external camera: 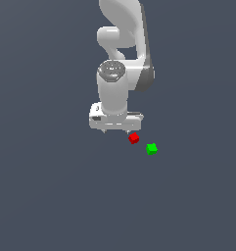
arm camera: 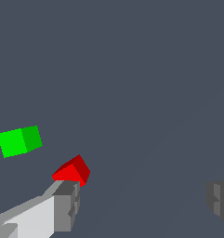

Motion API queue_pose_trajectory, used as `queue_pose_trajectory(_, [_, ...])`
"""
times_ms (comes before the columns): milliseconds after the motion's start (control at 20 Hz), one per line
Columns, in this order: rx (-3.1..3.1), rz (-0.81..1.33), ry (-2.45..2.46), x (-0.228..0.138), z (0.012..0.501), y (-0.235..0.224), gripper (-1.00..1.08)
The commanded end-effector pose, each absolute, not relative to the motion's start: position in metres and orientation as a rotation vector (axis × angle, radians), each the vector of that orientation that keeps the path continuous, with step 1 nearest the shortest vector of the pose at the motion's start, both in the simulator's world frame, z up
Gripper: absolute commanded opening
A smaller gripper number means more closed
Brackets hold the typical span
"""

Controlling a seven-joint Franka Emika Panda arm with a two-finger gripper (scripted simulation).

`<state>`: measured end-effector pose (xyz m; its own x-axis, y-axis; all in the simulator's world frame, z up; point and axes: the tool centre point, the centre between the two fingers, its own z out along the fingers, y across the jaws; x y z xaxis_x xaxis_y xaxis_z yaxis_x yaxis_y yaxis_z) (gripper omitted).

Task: Stack the red cube on top of the green cube.

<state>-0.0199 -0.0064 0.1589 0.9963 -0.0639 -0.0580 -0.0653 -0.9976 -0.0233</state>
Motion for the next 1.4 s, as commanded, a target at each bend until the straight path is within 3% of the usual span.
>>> queue_pose_trajectory(0, [-3.114,0.089,0.101,-0.020,0.159,-0.006,1.00])
queue_pose_trajectory(550, [-3.119,0.066,-0.126,-0.029,0.136,0.022,1.00])
queue_pose_trajectory(1350, [-3.051,0.002,-0.739,-0.071,0.073,0.088,1.00])
